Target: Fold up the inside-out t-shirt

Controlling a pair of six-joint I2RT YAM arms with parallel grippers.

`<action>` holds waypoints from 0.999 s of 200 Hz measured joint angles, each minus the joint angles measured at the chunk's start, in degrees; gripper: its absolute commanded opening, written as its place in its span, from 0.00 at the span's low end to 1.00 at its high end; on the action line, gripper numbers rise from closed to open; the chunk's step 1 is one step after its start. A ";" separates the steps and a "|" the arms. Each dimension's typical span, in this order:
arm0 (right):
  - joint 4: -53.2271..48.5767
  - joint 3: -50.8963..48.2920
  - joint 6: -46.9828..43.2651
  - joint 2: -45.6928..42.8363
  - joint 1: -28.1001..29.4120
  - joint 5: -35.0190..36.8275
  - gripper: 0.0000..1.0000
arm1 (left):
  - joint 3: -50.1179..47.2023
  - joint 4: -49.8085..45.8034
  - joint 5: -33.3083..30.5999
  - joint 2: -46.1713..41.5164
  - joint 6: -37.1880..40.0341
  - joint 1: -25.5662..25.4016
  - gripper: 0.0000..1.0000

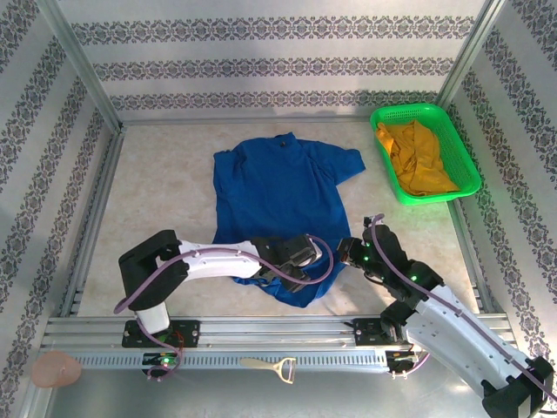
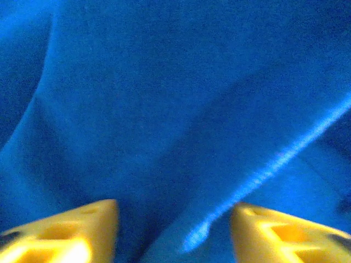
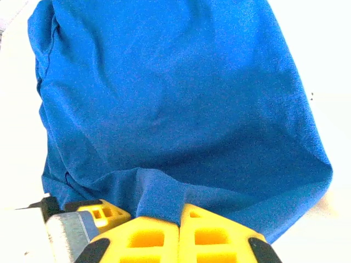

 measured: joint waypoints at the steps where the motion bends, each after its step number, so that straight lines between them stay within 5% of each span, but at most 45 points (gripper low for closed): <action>1: -0.04 0.00 0.00 -0.04 0.00 0.00 0.00 | 0.00 0.02 -0.04 0.02 0.07 0.02 0.27; 16: -0.59 -0.07 0.24 -0.79 0.00 0.00 0.00 | -0.02 1.18 -0.61 0.11 -0.07 1.27 0.01; 40: -1.14 -0.81 1.01 -2.29 0.00 0.02 0.00 | -0.02 1.79 -0.61 -0.48 -0.04 3.98 0.00; 56: -1.42 -1.46 1.42 -2.73 0.00 0.02 0.55 | 0.28 0.90 -0.37 -2.36 -0.04 5.29 0.00; 70: -1.64 -2.01 1.57 -2.73 0.00 -0.02 0.66 | 2.80 -2.43 1.01 -4.44 -0.02 6.12 0.00; 87: -1.97 -2.25 2.16 -3.34 0.90 -0.13 0.58 | 8.20 -6.36 2.91 -6.10 0.04 6.78 0.00; 118: -3.37 -2.25 5.05 -7.72 7.15 0.20 0.25 | 15.39 -11.17 6.64 -7.41 0.15 7.72 0.00; 151: -2.47 -2.19 9.29 -8.52 22.08 5.03 0.16 | 16.09 -15.10 9.97 -7.45 -0.94 10.40 0.00; 200: 16.24 -3.63 16.50 12.98 37.18 17.57 0.00 | 18.38 -18.27 12.96 -7.48 -4.24 12.37 0.00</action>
